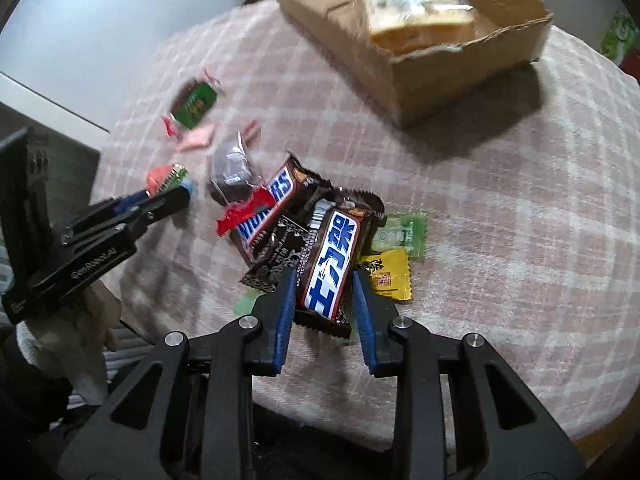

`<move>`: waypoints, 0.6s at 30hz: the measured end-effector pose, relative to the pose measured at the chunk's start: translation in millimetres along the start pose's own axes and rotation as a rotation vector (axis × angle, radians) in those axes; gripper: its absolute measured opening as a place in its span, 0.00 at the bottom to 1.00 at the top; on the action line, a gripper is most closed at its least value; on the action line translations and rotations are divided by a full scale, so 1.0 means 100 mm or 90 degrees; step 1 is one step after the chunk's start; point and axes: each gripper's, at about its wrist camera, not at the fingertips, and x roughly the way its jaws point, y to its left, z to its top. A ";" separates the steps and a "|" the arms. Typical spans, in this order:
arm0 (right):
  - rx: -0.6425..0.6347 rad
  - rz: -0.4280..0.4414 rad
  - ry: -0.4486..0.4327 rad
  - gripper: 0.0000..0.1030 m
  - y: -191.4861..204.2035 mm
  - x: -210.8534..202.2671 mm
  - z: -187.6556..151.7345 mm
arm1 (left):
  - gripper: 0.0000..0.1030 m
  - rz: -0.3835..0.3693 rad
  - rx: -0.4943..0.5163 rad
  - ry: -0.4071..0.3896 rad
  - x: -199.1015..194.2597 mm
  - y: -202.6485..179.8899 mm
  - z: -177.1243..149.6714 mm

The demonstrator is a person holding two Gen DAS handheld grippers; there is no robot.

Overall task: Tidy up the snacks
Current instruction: 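Carry the pouch and chocolate bar over the box with both tools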

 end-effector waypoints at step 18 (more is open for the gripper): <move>-0.056 -0.049 0.000 0.31 0.12 0.20 0.37 | 0.23 -0.001 -0.006 -0.003 -0.03 0.04 -0.02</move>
